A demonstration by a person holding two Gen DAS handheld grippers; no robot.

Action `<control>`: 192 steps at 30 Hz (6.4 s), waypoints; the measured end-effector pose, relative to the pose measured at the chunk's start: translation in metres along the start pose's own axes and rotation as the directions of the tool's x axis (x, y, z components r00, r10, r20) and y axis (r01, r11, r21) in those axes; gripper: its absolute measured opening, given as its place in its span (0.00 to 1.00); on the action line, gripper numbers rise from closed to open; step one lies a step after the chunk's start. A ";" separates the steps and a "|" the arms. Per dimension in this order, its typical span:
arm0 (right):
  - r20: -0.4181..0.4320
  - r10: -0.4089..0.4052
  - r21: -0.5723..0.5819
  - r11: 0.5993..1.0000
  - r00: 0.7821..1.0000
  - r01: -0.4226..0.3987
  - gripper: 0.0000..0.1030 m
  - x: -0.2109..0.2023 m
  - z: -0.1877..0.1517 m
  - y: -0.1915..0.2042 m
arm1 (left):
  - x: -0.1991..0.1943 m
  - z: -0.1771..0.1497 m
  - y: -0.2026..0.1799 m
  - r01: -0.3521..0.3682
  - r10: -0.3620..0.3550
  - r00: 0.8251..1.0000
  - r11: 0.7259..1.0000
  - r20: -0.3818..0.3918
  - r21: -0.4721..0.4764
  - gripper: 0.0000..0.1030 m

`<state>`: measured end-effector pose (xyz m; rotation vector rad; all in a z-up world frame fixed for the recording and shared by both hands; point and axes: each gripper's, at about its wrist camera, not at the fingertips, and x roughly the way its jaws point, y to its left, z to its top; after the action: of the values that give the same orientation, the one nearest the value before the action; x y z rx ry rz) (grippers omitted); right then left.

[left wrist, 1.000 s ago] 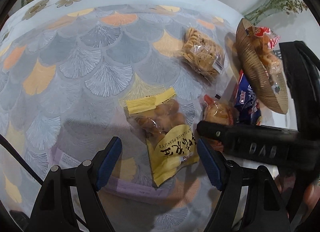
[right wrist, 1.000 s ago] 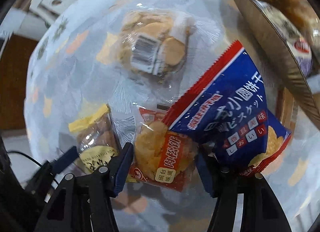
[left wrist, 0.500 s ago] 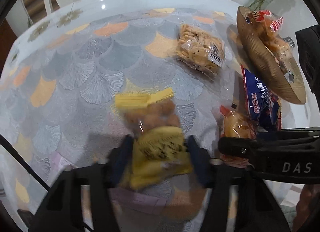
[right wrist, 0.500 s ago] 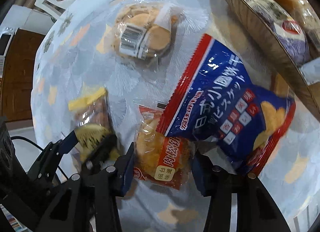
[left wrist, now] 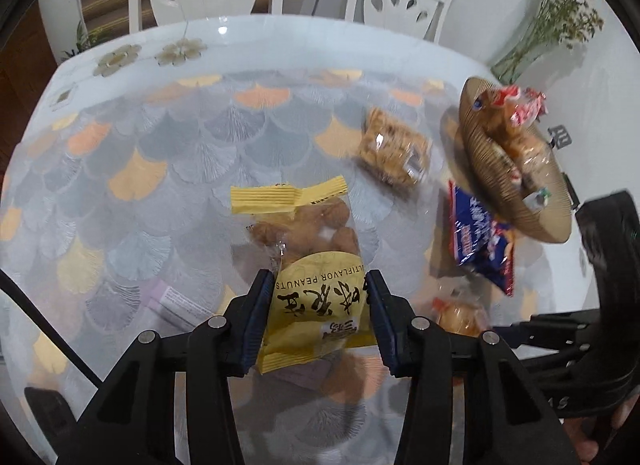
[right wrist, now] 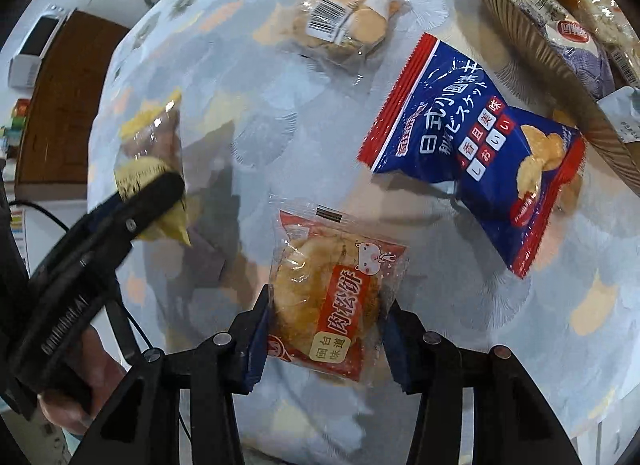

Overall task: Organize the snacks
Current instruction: 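Carry both snacks over the amber bowl and open both tools to drop them, then move both tools back toward the purple stick packet and clear cookie bag, then grasp the purple stick packet with the left tool while the right tool grasps the clear cookie bag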

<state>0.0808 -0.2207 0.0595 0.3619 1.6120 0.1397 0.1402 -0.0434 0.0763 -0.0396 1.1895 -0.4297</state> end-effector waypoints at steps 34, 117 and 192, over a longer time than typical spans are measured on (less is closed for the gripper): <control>0.446 -0.112 0.202 0.979 0.888 0.022 0.46 -0.212 0.023 -0.171 | -0.012 0.083 -0.207 0.114 -0.145 0.981 0.968 0.128 0.225 0.43; 0.228 0.020 -0.102 0.995 0.974 0.003 0.62 -0.067 0.091 0.032 | -0.010 -0.054 0.078 -0.041 0.027 0.999 0.842 -0.034 -0.538 0.55; 0.055 -0.114 -0.212 0.969 0.992 0.123 0.53 0.045 0.030 0.041 | 0.000 -0.097 0.064 -0.110 0.094 0.994 0.876 -0.057 -0.470 0.25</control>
<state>0.1144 -0.1715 0.0270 0.1001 1.5542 0.2120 0.0721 0.0343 0.0226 -0.3932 1.3004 -0.0362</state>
